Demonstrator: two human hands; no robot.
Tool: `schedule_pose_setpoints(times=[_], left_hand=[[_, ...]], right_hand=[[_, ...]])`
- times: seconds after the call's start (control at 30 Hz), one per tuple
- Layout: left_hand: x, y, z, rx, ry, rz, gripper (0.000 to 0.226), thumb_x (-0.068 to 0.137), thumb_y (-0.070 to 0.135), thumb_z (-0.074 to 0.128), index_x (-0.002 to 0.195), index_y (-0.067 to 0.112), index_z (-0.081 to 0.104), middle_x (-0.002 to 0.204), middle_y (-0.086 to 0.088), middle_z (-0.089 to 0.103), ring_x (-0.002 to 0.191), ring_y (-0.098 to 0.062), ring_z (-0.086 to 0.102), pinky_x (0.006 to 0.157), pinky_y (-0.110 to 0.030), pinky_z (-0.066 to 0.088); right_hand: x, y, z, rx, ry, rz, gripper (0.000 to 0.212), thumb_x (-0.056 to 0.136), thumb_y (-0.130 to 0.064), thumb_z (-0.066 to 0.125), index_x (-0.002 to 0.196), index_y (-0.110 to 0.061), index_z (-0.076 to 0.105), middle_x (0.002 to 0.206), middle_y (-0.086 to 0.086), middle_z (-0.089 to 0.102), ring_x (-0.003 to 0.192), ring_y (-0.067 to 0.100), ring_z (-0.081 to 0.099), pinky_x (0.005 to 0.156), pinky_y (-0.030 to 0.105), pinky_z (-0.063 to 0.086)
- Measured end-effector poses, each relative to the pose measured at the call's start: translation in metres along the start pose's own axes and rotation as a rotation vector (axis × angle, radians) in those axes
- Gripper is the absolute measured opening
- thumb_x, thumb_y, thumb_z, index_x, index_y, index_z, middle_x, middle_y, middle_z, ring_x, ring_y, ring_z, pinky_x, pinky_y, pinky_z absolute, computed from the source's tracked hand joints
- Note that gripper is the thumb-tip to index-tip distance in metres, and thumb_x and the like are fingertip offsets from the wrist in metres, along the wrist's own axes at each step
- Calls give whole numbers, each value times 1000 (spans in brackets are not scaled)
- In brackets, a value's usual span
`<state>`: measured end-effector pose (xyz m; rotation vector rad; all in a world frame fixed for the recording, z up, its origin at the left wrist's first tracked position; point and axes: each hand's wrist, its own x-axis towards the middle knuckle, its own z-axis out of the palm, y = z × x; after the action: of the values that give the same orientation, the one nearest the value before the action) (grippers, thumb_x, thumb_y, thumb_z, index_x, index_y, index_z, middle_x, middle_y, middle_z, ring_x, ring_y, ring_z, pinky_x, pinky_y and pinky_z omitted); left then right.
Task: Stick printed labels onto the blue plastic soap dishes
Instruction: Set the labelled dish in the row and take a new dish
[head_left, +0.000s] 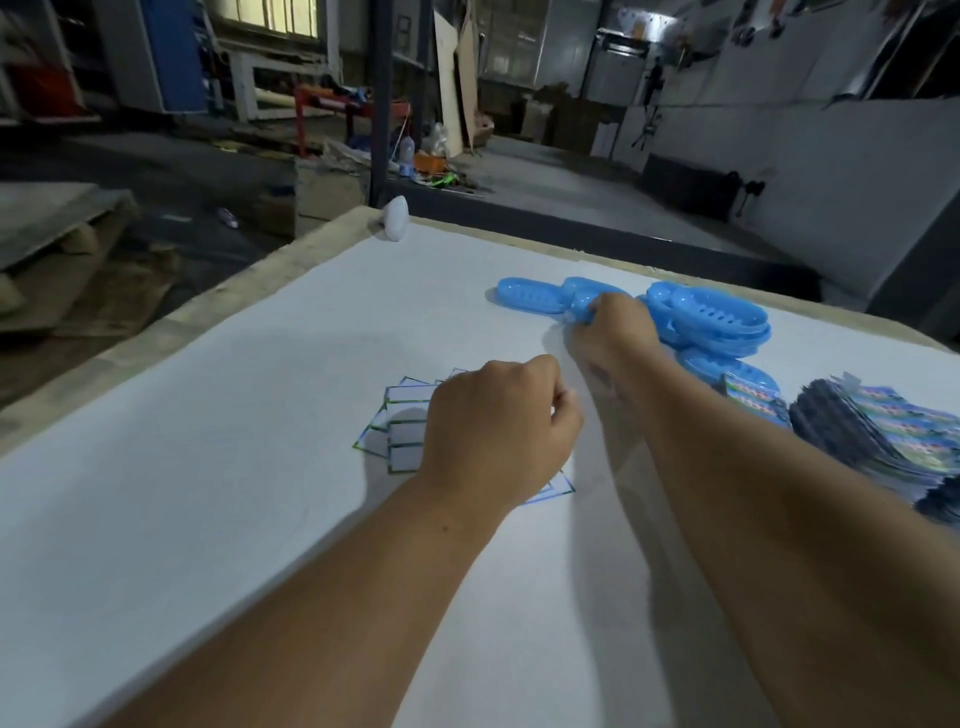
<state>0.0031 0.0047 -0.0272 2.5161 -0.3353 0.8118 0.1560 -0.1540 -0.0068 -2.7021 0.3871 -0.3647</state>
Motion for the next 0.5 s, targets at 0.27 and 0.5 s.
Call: schedule_pose_setpoints(times=[0.27, 0.5], left_hand=[[-3, 2, -3, -11, 3, -16, 24, 92, 39, 51, 83, 21, 62, 61, 1, 62, 59, -26, 55, 56, -31, 44], [-1, -2, -8, -160, 23, 4, 38, 90, 41, 66, 121, 21, 61, 116, 2, 60, 101, -21, 60, 80, -34, 47]], right_hand=[[-8, 5, -17, -12, 185, -92, 19, 98, -18, 47, 89, -11, 62, 79, 9, 62, 80, 33, 58, 66, 33, 40], [-74, 11, -64, 617, 231, -29, 15, 101, -27, 55, 90, -21, 64, 85, -1, 67, 79, 14, 63, 68, 27, 51]])
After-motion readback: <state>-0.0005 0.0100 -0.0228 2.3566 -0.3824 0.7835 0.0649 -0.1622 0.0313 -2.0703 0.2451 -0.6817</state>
